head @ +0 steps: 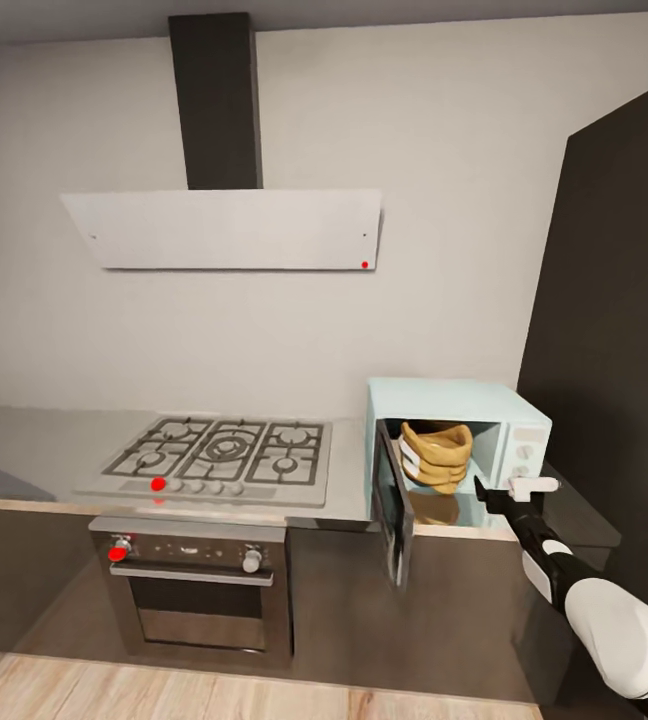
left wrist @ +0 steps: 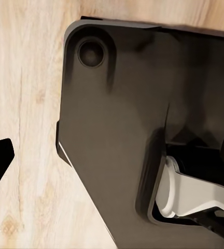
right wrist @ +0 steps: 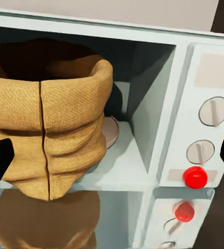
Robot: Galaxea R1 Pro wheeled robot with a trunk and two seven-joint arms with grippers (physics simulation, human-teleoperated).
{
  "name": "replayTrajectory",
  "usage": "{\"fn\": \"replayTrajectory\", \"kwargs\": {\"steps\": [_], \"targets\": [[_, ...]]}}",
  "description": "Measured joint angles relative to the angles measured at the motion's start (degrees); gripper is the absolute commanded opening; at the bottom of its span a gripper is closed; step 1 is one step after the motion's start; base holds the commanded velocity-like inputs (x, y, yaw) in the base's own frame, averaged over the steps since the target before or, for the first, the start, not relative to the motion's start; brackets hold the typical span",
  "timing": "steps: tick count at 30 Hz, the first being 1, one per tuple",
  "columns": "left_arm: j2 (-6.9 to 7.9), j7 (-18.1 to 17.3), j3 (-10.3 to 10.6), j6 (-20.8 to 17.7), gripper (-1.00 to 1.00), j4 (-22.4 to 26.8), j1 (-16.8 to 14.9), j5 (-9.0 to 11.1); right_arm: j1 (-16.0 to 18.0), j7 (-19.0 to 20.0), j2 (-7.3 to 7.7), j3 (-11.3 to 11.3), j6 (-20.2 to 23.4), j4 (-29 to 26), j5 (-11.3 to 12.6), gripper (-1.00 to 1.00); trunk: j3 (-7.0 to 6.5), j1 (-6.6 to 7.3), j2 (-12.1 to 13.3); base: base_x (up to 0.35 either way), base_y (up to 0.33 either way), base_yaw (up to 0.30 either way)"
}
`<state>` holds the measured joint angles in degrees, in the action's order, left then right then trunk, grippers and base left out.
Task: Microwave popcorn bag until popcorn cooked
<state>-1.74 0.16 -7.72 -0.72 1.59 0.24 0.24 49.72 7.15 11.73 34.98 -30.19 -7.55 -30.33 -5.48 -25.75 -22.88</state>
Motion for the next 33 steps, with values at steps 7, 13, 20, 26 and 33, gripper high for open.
{"fn": "replayTrajectory", "kwargs": {"steps": [7, 13, 20, 26, 33], "targets": [[-0.06, 0.00, 0.01, -0.03, 1.00, 0.00, 0.00, 0.00, 0.00, 0.00, -0.11, -0.06, 0.10, -0.04, 0.00, 1.00, 0.64, -0.01, 0.00, 0.016, 0.013, -0.019], [-0.07, 0.00, 0.00, -0.05, 1.00, 0.00, 0.00, 0.00, 0.00, -0.06, -0.61, -0.15, 0.01, 0.12, -0.07, 1.00, 0.92, -0.01, -0.01, 0.005, 0.002, -0.026], [-0.01, 0.00, -0.01, 0.00, 1.00, 0.00, 0.00, 0.00, 0.00, 0.08, -1.07, -0.15, -0.13, 1.43, -0.05, 1.00, 0.93, 0.01, -0.01, 0.220, 0.115, -0.001], [-0.08, 0.00, -0.01, -0.06, 1.00, 0.00, 0.00, 0.00, 0.01, 6.42, -1.45, -0.18, -0.21, 1.65, -0.05, 1.00, 0.93, 0.01, -0.03, 0.102, 0.021, 0.000], [-0.09, 0.00, 0.04, -0.07, 1.00, 0.00, 0.00, 0.00, 0.01, 8.27, -1.46, -0.14, -0.22, 2.29, 0.02, 1.00, 0.92, -0.01, -0.01, 0.174, 0.006, 0.000]]}}
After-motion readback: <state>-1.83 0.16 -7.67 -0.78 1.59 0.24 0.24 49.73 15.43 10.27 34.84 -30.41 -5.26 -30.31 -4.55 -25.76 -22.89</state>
